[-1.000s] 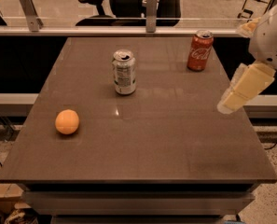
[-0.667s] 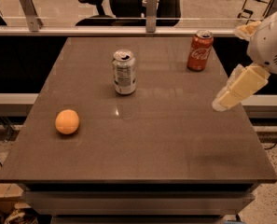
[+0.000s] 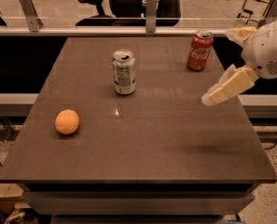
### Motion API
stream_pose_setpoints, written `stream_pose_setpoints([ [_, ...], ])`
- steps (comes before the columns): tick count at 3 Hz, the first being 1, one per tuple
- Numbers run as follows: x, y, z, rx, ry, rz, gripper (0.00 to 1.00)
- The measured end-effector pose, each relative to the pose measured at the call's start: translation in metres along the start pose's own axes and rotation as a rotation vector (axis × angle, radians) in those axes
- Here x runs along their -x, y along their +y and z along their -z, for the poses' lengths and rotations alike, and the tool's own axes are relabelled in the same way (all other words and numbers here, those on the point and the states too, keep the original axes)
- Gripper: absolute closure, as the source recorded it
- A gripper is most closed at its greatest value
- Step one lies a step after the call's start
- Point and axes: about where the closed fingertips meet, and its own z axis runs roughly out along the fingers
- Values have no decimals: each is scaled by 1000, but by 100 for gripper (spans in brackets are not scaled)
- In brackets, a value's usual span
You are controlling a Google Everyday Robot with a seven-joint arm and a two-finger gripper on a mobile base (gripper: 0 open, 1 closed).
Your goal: Knock 7up can over
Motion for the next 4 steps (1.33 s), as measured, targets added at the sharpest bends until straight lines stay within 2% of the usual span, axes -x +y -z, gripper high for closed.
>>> stream_pose_setpoints([
  [2,14,-2,-35,64,-145,-28,0],
  [4,39,19,-73,148,-226,-48,0],
])
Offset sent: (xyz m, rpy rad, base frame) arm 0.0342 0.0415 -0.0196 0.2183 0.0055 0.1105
